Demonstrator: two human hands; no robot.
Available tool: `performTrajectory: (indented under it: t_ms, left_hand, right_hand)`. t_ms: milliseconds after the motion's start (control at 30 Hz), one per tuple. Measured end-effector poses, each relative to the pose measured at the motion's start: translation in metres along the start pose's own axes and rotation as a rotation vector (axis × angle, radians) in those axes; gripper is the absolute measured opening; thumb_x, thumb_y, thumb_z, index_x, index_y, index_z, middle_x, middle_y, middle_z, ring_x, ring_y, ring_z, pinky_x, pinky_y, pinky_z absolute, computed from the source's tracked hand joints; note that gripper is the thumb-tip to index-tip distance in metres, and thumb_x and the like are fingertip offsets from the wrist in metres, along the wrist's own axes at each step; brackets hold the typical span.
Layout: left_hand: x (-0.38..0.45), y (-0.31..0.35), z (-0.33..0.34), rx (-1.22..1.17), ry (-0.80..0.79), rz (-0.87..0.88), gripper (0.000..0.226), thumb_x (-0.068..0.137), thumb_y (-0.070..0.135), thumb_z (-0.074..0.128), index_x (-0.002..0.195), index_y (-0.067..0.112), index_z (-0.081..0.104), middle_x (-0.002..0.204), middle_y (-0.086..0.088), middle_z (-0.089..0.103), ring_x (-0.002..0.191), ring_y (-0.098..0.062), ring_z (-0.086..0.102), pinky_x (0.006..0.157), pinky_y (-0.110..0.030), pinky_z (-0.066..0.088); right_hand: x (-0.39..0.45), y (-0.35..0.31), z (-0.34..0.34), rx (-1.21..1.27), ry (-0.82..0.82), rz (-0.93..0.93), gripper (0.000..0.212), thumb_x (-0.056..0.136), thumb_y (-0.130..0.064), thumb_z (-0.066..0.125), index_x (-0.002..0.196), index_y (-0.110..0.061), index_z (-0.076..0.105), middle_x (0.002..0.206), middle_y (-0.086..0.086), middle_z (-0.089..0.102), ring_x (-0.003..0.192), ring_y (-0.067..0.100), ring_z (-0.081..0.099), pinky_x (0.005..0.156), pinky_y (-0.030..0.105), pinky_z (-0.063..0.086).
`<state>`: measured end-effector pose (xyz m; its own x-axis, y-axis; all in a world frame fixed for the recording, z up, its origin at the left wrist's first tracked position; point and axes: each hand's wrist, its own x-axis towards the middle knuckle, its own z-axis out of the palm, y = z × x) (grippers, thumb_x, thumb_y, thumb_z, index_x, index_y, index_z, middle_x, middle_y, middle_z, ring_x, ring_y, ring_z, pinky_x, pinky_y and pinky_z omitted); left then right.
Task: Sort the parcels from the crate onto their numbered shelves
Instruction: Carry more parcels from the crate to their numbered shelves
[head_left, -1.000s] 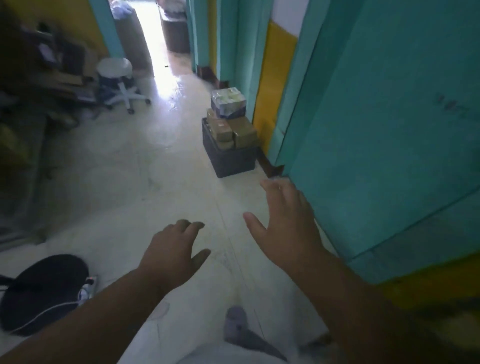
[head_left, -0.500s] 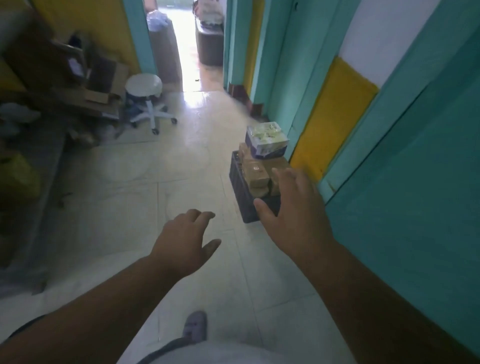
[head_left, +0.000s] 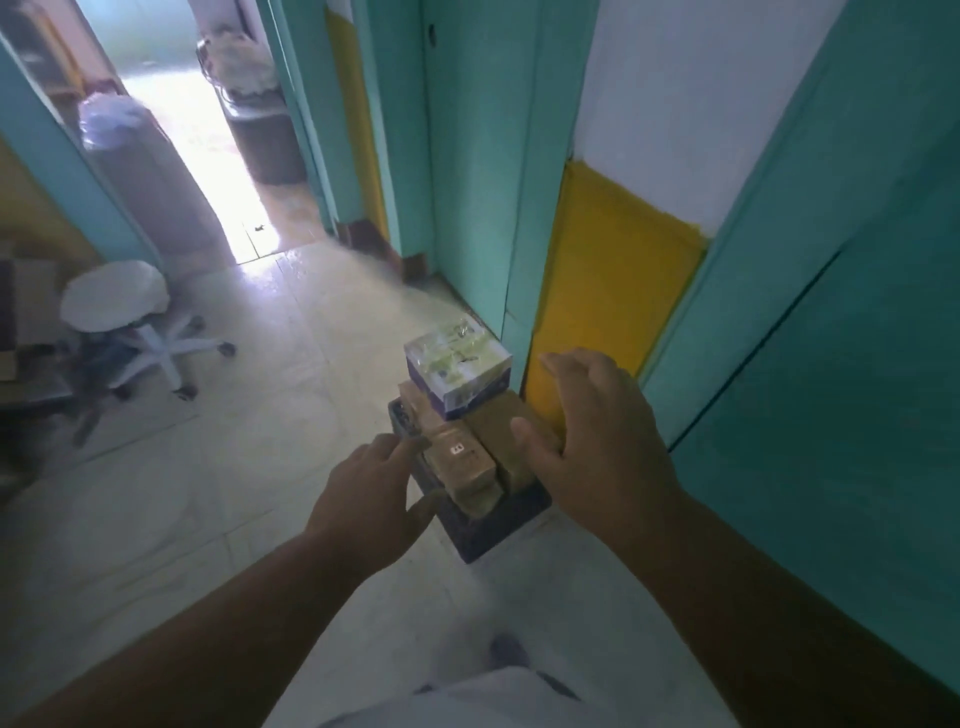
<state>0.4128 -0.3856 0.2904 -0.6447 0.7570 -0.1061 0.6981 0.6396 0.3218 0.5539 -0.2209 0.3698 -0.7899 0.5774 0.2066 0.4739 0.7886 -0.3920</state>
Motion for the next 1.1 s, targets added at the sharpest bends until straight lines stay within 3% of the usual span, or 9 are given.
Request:
performTrajectory:
  t_ms: [300,567,700,833,933,1100]
  left_hand:
    - [0.177,-0.086,-0.015,0.025,-0.148,0.172,0.057,0.092,0.052,0.055,0.143,0.030,0.043,0.141,0.005,0.051,0.118,-0.014,0.054,0.093,-0.028,0.047]
    - [0.339,-0.176,0.022,0.041,-0.342,0.441,0.054,0.087,0.054,0.055,0.136,0.033,0.046,0.136,0.004,0.055,0.112,-0.022,0.059,0.083,-0.037,0.056]
    - [0.370,-0.199,0.058,0.024,-0.448,0.489,0.047,0.089,0.044,0.059,0.131,0.026,0.049,0.127,-0.001,0.059,0.109,-0.023,0.060,0.083,-0.036,0.052]
    - [0.387,-0.224,0.114,0.040,-0.548,0.498,0.052,0.092,0.047,0.057,0.137,0.025,0.045,0.135,0.000,0.056,0.117,-0.021,0.057,0.091,-0.035,0.048]
    - [0.395,-0.243,0.160,0.059,-0.616,0.467,0.058,0.092,0.047,0.057,0.142,0.025,0.040,0.140,-0.002,0.053,0.123,-0.023,0.054,0.097,-0.039,0.049]
    - [0.409,-0.263,0.246,0.057,-0.697,0.382,0.058,0.090,0.045,0.061,0.140,0.024,0.040,0.136,-0.004,0.055,0.119,-0.026,0.056,0.094,-0.041,0.051]
  right_hand:
    - [0.156,-0.016,0.078,-0.112,-0.024,0.134,0.063,0.090,-0.048,0.058,0.143,-0.019,0.041,0.144,0.013,0.048,0.128,0.030,0.047,0.102,0.049,0.045]
    - [0.238,-0.043,0.173,-0.149,0.049,0.459,0.063,0.090,-0.050,0.048,0.142,-0.015,0.044,0.139,0.013,0.052,0.127,0.030,0.050,0.097,0.051,0.049]
    - [0.248,-0.037,0.218,-0.167,-0.006,0.587,0.060,0.093,-0.045,0.056,0.144,-0.015,0.043,0.140,0.012,0.052,0.129,0.029,0.049,0.099,0.048,0.049]
    - [0.244,-0.012,0.278,-0.149,-0.059,0.679,0.061,0.093,-0.046,0.055,0.145,-0.016,0.042,0.141,0.010,0.052,0.128,0.026,0.050,0.098,0.045,0.051]
    - [0.230,0.009,0.332,-0.092,-0.108,0.766,0.062,0.093,-0.043,0.059,0.145,-0.017,0.042,0.141,0.009,0.052,0.127,0.024,0.052,0.097,0.044,0.052]
    - [0.205,0.050,0.425,-0.052,-0.148,0.880,0.060,0.092,-0.039,0.065,0.144,-0.016,0.044,0.138,0.008,0.053,0.121,0.023,0.054,0.093,0.038,0.052]
